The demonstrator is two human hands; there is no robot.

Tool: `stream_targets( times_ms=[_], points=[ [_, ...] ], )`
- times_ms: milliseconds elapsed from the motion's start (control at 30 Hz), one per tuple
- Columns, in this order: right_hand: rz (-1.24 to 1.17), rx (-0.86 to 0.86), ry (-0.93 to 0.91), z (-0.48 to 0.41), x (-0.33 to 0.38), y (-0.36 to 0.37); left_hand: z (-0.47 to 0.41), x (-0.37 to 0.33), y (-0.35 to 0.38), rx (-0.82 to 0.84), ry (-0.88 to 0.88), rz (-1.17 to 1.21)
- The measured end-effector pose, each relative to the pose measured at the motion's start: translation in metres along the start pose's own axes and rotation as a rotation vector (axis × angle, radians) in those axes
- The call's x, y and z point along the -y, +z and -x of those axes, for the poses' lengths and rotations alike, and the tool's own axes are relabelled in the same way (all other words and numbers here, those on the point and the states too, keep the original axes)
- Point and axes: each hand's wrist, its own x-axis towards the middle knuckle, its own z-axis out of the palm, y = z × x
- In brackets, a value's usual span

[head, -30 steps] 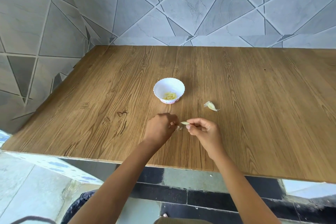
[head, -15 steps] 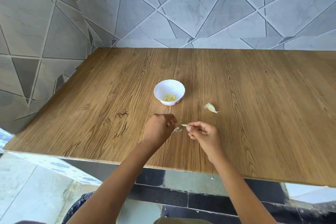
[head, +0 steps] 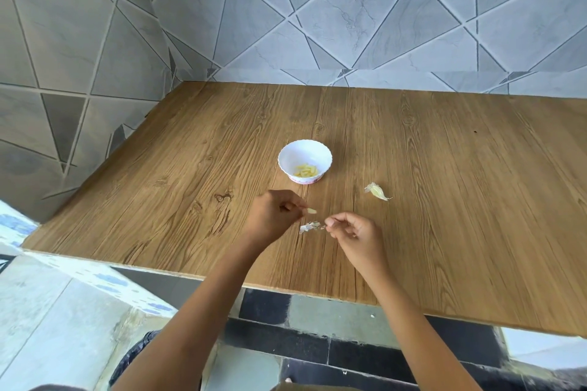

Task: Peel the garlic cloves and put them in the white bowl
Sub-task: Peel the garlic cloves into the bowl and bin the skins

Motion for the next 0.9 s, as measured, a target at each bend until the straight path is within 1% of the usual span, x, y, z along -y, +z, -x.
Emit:
stream_targets(
  times_ms=[100,167,267,400,500,567,633,667,900],
  points=[
    [0.261,-0.082,-0.147,0.005,-0.009,0.000,-0.013,0.013,-0.010,-0.151,-0.093,-0.069],
    [0.429,-0.097,-0.199,0.010,-0.014,0.000,-0.023,0.023,-0.014,-0.220,-0.147,-0.128],
    [0.639,-0.094,-0.251,0.014,-0.028,0.001,-0.031,0.034,-0.014,-0.226,-0.205,-0.218],
    [0.775,-0.098,-0.238,0.018,-0.034,0.001,-0.029,0.038,-0.012,-0.174,-0.150,-0.329],
    [0.785,-0.083,-0.229,0.018,-0.032,0.002,-0.018,0.026,-0.008,-0.152,-0.027,-0.395],
    [0.772,-0.082,-0.225,0.018,-0.031,0.002,-0.009,0.013,0.001,-0.027,0.045,-0.390],
    [0.743,-0.090,-0.224,0.018,-0.031,0.002,-0.002,0.004,0.015,0.108,0.072,-0.371],
    [0.719,-0.102,-0.228,0.018,-0.031,0.002,0.000,0.001,0.022,0.147,0.076,-0.376],
    [0.392,-0.149,-0.189,0.022,-0.027,-0.007,0.000,-0.011,0.050,0.142,0.134,-0.439]
  ],
)
